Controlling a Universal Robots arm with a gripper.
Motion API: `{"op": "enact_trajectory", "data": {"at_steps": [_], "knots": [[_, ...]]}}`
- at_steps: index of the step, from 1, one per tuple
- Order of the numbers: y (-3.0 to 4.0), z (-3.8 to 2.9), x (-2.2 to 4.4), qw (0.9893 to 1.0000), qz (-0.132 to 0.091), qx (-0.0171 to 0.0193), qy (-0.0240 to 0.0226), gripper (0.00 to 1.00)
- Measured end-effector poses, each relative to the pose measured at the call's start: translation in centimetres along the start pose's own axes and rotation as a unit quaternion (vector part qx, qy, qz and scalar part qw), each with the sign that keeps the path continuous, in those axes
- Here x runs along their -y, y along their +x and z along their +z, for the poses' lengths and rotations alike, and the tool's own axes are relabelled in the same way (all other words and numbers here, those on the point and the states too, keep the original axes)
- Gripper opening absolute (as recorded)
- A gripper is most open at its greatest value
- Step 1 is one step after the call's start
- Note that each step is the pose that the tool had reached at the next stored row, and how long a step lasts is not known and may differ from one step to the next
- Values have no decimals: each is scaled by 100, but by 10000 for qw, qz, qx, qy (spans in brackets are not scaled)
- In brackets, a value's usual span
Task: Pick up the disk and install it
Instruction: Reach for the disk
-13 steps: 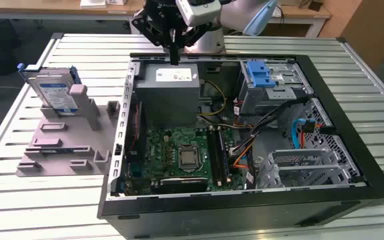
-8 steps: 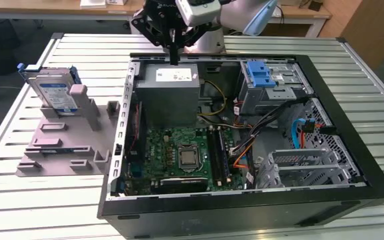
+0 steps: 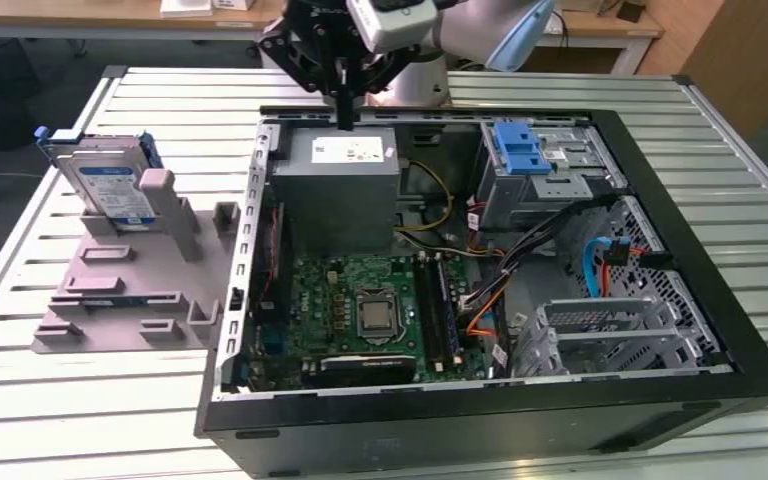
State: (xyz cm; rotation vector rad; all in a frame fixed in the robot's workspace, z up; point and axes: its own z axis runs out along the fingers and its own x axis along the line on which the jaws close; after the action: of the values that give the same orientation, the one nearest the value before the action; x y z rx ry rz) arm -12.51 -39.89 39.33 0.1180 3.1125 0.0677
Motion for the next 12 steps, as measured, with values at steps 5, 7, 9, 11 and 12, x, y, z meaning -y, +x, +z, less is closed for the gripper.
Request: {"op": "enact_trajectory", "data": {"at_steps": [5, 7, 9, 11, 12], "knots": [[39, 0, 3, 10000, 0, 0, 0, 11], [54, -1, 4, 10000, 0, 0, 0, 11], [66, -1, 5, 10000, 0, 0, 0, 11], [76, 0, 6, 10000, 0, 0, 0, 11], [83, -1, 6, 10000, 0, 0, 0, 11]]}}
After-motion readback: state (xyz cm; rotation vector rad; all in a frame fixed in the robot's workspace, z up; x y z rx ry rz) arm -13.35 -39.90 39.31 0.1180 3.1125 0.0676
